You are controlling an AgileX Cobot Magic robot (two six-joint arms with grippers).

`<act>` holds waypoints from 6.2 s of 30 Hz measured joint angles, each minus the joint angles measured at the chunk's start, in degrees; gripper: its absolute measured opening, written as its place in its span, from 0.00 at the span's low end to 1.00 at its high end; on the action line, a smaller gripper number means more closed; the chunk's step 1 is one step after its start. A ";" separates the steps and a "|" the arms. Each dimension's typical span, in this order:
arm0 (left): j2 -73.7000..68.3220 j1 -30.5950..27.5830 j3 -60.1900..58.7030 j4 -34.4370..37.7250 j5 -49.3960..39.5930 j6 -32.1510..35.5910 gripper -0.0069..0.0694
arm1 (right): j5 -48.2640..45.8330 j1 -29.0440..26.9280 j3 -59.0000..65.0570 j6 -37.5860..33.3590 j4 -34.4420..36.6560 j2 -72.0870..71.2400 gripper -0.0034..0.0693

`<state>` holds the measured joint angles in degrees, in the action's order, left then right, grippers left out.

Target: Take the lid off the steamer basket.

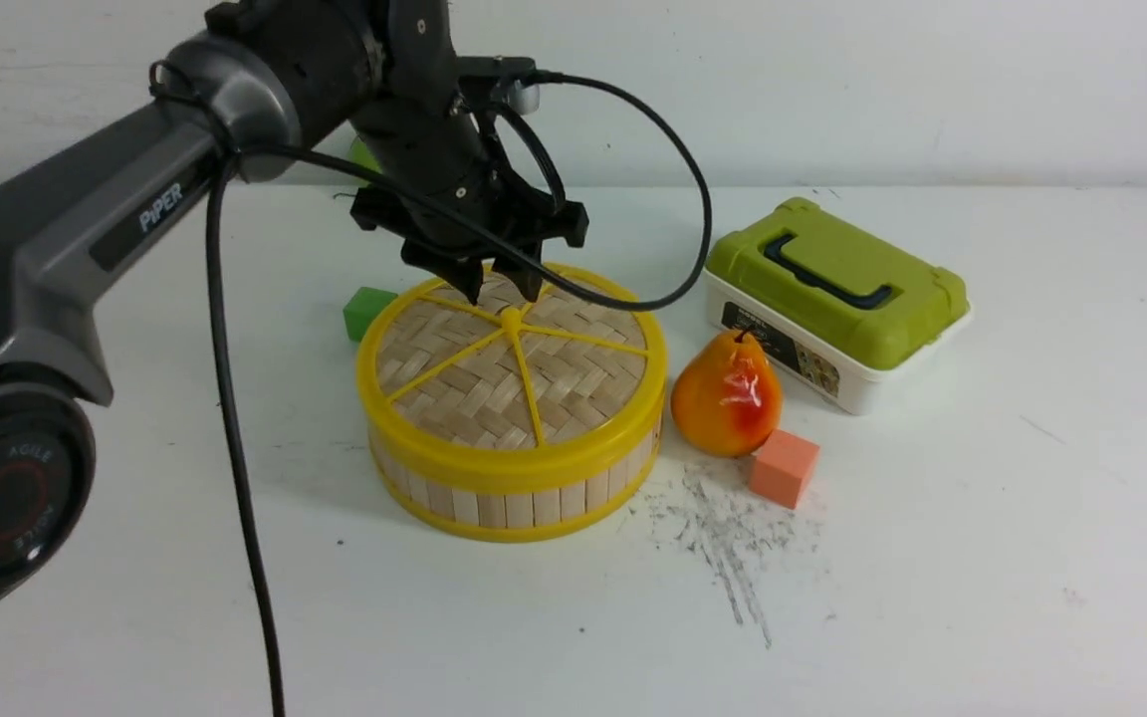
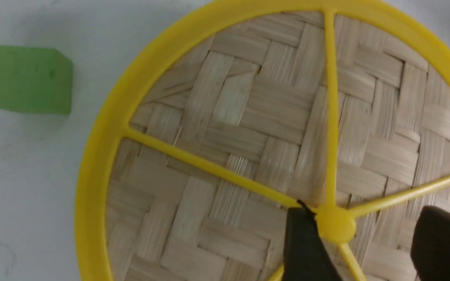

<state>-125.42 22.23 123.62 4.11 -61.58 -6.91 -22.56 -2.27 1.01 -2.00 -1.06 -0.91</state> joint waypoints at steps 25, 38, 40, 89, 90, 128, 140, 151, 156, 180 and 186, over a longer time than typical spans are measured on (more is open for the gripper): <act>-1.36 4.46 2.53 -9.57 -3.22 -0.84 0.23 | 0.00 0.00 0.00 0.00 0.00 0.00 0.38; 20.03 -0.04 4.37 -21.39 -9.49 -3.31 0.23 | 0.00 0.00 0.00 0.00 0.00 0.00 0.38; 23.58 -5.02 0.89 -20.70 -9.49 -3.84 0.23 | 0.00 0.00 0.00 0.00 0.00 0.00 0.38; 77.17 -20.49 -58.49 1.96 26.42 0.43 0.07 | 0.00 0.00 0.00 0.00 0.00 0.00 0.38; 77.96 -20.49 -59.24 1.96 26.78 0.49 0.07 | 0.00 0.00 0.00 0.00 0.00 0.00 0.38; 125.98 -19.36 -120.26 -4.11 42.01 -2.94 0.07 | 0.00 0.00 0.00 0.00 0.00 0.00 0.38; 125.98 -19.38 -125.31 -4.11 40.54 -1.55 0.07 | 0.00 0.00 0.00 0.00 0.00 0.00 0.38; 125.98 -19.38 -125.31 -2.88 40.53 1.29 0.07 | 0.00 0.00 0.00 0.00 0.00 0.00 0.38; 125.98 -19.38 -125.31 -2.88 40.53 1.29 0.07 | 0.00 0.00 0.00 0.00 0.00 0.00 0.38; 125.98 -19.38 -125.31 -2.88 40.59 1.29 0.08 | 0.00 0.00 0.00 0.00 0.00 0.00 0.38; 125.98 -19.38 -125.31 -2.88 40.59 1.29 0.08 | 0.00 0.00 0.00 0.00 0.00 0.00 0.38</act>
<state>0.55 2.86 -1.68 1.22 -20.99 -5.62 -22.56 -2.27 1.01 -2.00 -1.06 -0.91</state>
